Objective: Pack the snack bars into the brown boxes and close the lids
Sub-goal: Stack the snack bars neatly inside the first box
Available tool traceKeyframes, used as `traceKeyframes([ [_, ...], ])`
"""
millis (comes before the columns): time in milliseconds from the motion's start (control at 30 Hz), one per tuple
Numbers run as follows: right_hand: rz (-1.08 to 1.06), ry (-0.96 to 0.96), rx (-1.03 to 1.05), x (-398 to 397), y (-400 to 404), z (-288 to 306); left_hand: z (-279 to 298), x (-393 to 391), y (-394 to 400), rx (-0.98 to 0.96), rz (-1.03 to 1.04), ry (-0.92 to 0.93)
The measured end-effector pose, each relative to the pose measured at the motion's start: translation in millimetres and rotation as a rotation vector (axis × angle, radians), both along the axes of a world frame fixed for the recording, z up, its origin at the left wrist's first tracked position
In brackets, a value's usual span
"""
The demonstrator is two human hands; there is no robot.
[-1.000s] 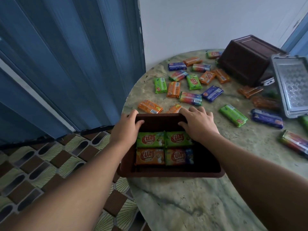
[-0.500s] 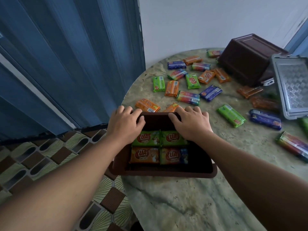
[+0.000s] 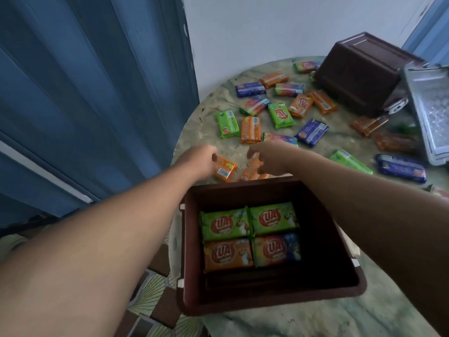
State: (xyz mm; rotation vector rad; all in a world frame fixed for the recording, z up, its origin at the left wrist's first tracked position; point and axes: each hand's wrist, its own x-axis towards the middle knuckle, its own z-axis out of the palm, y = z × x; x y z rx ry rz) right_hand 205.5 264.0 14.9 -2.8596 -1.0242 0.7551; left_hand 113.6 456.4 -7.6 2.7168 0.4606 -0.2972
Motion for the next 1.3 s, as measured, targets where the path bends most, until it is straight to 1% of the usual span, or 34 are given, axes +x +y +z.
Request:
traceKeyframes([
  [67, 0.087, -0.030, -0.125, 9, 5, -6, -7, 6, 3, 0.055, -0.086, 0.078],
  [133, 0.136, -0.018, -0.224, 14, 10, -13, -14, 12, 8, 0.121, -0.146, 0.122],
  [200, 0.179, -0.017, -0.256, 15, 14, -19, -20, 16, 11, 0.158, -0.198, 0.178],
  [333, 0.298, -0.082, -0.266, 10, 23, -32, -29, 21, 14, 0.227, -0.341, 0.283],
  [433, 0.255, -0.096, -0.254, 9, 25, -36, -32, 25, 10, 0.292, -0.379, 0.279],
  [567, 0.133, -0.101, -0.257, 12, 19, -37, -33, 33, 10, 0.346, -0.388, 0.277],
  [700, 0.109, -0.078, -0.234, 13, 18, -41, -39, 35, 12, 0.226, -0.370, 0.225],
  [833, 0.038, -0.072, -0.194, 14, 12, -40, -36, 32, 8, 0.171, -0.312, 0.216],
  [933, -0.067, -0.108, -0.091, 10, 6, -32, -31, 28, 1, 0.174, -0.253, 0.139],
  [1067, -0.122, -0.224, 0.098, 0, -3, -11, -6, 23, -5, 0.132, -0.161, -0.073],
  [1167, -0.185, -0.262, 0.245, -13, -11, 10, 19, 12, -13, 0.086, -0.078, -0.188],
  [1233, -0.187, -0.299, 0.324, -23, -20, 20, 33, -1, -19, 0.106, -0.029, -0.253],
  [1300, -0.155, -0.348, 0.366, -37, -32, 27, 42, -20, -27, 0.117, -0.024, -0.315],
])
